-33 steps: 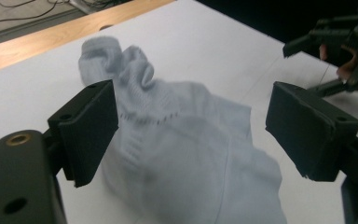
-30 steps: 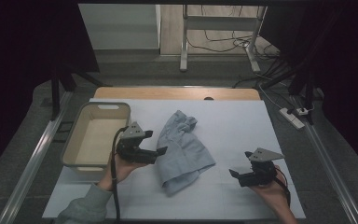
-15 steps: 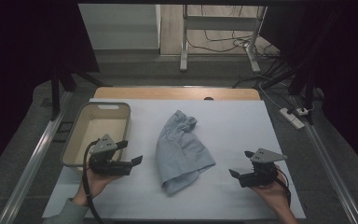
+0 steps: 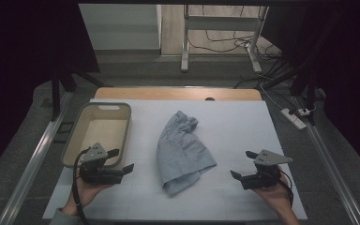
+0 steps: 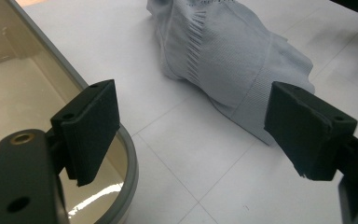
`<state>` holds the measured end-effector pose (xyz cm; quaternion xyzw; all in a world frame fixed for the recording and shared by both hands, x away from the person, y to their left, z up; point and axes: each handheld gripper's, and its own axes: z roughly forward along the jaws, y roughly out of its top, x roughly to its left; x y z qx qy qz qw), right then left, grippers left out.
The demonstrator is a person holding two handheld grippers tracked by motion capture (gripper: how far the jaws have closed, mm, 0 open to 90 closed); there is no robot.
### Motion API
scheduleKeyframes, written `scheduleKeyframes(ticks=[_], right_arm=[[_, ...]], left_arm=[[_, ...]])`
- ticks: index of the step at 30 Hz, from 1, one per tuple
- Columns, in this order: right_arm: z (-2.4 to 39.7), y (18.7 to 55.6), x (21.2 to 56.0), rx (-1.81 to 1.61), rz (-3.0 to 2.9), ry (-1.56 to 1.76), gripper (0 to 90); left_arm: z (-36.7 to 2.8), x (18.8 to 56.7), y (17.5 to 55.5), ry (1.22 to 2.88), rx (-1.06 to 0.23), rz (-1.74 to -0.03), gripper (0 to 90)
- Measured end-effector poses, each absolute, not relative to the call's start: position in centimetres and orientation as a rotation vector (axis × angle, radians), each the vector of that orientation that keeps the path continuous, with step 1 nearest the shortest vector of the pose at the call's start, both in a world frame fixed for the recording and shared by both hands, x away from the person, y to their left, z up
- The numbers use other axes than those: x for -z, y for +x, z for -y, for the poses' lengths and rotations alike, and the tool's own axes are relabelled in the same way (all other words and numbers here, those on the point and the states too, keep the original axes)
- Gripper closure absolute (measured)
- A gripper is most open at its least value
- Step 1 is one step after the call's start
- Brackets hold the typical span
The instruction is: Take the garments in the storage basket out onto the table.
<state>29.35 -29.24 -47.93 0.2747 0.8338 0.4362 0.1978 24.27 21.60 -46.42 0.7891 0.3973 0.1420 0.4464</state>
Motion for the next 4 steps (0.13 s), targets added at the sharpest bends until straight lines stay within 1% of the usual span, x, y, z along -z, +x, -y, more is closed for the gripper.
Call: scheduleKeyframes(ticks=[4], right_arm=[[29.23,29.33,47.91,-1.221,-2.339,0.765,6.8]], left_arm=[[-21.51,46.41,24.33,1.958,-0.354,-0.983,17.9]])
